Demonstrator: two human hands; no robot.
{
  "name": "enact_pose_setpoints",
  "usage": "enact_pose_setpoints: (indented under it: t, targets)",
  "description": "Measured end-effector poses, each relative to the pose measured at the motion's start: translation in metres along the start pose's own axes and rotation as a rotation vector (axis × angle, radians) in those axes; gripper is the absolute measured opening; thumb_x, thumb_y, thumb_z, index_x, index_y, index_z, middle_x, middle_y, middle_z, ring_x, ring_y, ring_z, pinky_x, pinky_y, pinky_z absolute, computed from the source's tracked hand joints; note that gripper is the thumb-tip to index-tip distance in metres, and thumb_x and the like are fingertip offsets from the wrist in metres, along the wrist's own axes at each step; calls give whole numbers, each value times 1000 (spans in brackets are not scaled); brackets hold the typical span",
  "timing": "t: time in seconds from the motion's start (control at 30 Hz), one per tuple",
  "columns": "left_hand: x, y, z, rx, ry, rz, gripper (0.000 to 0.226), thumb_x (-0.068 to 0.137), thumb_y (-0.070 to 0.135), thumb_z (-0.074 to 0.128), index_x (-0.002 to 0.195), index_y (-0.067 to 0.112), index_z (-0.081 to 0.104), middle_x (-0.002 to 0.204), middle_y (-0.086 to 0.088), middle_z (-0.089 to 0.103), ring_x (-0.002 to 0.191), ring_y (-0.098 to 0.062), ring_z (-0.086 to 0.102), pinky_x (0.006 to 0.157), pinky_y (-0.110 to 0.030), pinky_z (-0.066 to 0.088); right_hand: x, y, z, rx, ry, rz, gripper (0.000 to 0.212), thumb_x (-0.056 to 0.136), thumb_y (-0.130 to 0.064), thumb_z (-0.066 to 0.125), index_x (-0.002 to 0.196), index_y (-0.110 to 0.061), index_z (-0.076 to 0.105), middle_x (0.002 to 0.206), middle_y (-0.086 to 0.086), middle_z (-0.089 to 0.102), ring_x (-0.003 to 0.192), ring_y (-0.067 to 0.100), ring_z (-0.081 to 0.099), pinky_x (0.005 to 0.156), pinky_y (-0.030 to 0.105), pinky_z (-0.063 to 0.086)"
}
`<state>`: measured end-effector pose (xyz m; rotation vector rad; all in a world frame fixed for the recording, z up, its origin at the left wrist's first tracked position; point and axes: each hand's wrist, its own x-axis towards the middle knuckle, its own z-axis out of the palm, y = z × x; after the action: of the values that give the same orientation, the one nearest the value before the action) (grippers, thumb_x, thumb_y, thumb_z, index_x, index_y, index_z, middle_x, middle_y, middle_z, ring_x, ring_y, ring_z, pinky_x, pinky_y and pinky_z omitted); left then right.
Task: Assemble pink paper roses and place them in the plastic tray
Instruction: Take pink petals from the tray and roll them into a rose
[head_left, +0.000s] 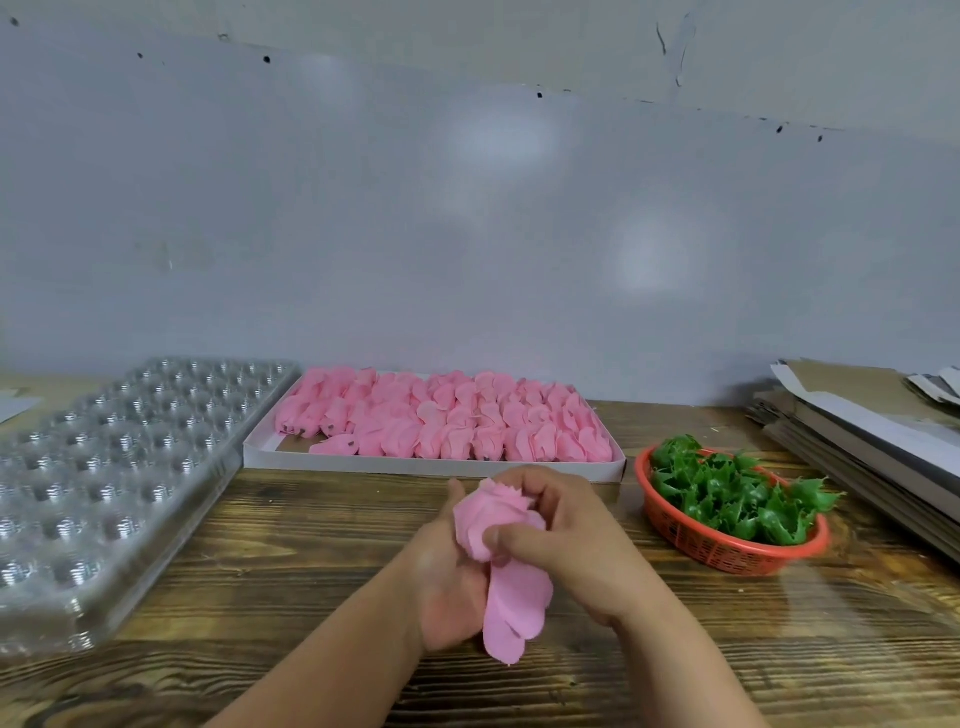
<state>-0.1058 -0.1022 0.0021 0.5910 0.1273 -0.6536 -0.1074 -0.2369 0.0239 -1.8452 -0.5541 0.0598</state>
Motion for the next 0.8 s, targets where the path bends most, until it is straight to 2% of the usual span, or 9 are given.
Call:
enact_pose_setpoints:
  t: [0.13,0.27,0.33,0.4,0.47,0.53,0.63,0.73,0.8]
  targets:
    - [2,-1,-6,40,-2,-31,77,96,62,32,114,-5,65,106,-22,66,100,-34,62,103,-44,38,12,-14,2,317,107,204,11,73,-2,68,84,-5,67,79,21,66,68,25,62,69,38,52]
    - [8,-2,-13,37,74,-23,91,89,73,27,94,-5,75,103,-21,70,91,-35,70,92,-44,44,29,-22,4,540,188,351,13,80,6,60,71,-3,58,58,14,60,50,23,56,68,45,51]
    - [9,-3,-15,65,110,-13,93,86,76,29,105,-4,72,116,-18,63,114,-33,60,102,-41,40,35,-21,3,562,261,379,21,80,6,61,63,-4,55,49,11,57,43,20,54,64,48,54]
    - [10,-4,-16,105,111,20,94,84,77,30,106,-5,71,113,-18,60,120,-31,54,105,-36,37,39,-18,1,546,366,380,20,80,6,62,64,-4,54,43,7,56,37,16,54,47,34,54]
    - [11,-6,-14,198,133,85,87,88,72,33,104,-4,71,100,-19,60,99,-30,53,89,-36,41,40,-14,-1,521,450,352,16,79,5,63,68,-3,55,43,5,58,36,14,54,41,24,47]
    - [13,-8,-13,308,155,126,70,94,60,36,118,0,64,103,-18,60,96,-28,51,82,-36,43,41,-10,-2,464,507,329,11,78,3,64,71,-4,58,48,6,60,39,14,56,46,25,48]
    - [13,-8,-14,427,158,174,47,94,39,48,118,0,59,105,-17,68,95,-27,61,79,-35,48,40,-9,-4,453,581,293,13,78,1,65,74,-3,54,58,13,57,40,16,54,54,29,48]
    - [8,-10,-10,524,79,175,27,81,22,59,97,2,67,103,-16,63,89,-25,57,76,-32,45,40,-14,-4,490,600,267,15,79,2,64,86,-5,53,73,18,50,49,21,52,53,28,45]
    - [7,-14,-7,569,35,163,27,74,11,64,98,0,69,105,-17,65,93,-26,61,80,-34,49,40,-18,1,522,580,262,16,80,3,63,87,-6,52,75,17,49,54,22,50,54,29,45]
